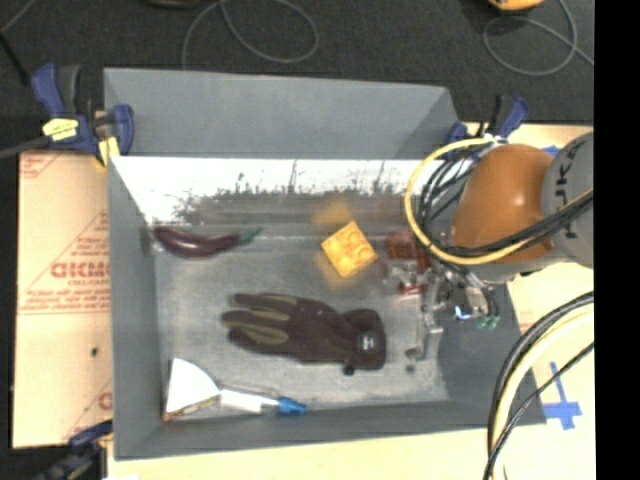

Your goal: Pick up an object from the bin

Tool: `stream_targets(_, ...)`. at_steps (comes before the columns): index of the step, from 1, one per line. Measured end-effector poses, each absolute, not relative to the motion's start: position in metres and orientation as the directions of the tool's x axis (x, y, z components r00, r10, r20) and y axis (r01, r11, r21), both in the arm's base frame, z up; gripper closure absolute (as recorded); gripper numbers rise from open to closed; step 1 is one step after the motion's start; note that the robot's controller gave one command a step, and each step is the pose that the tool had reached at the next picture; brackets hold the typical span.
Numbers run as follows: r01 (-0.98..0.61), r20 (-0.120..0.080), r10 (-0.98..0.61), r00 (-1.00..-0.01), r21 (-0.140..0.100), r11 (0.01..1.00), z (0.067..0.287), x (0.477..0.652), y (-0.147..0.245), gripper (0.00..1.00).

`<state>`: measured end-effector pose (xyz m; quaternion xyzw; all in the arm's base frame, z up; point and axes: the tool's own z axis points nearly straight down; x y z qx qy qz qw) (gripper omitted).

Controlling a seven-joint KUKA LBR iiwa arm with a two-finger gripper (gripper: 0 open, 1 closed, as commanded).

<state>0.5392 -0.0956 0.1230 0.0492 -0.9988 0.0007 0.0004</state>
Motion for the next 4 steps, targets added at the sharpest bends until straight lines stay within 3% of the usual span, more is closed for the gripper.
stream_targets(1, -0.226, -0.003, -0.226, -0.974, -0.002, 0.974, 0.116, 0.542, -0.052, 0.0)
stream_targets(2, -0.142, -0.001, -0.142, -0.99, -0.003, 0.99, 0.122, 0.54, -0.033, 0.0)
stream_targets(3, -0.208, -0.005, -0.208, -0.978, -0.003, 0.978, 0.089, 0.538, 0.008, 0.0)
stream_targets(4, 0.052, -0.006, 0.052, -0.999, 0.0, 0.999, 0.073, 0.532, 0.013, 1.0)
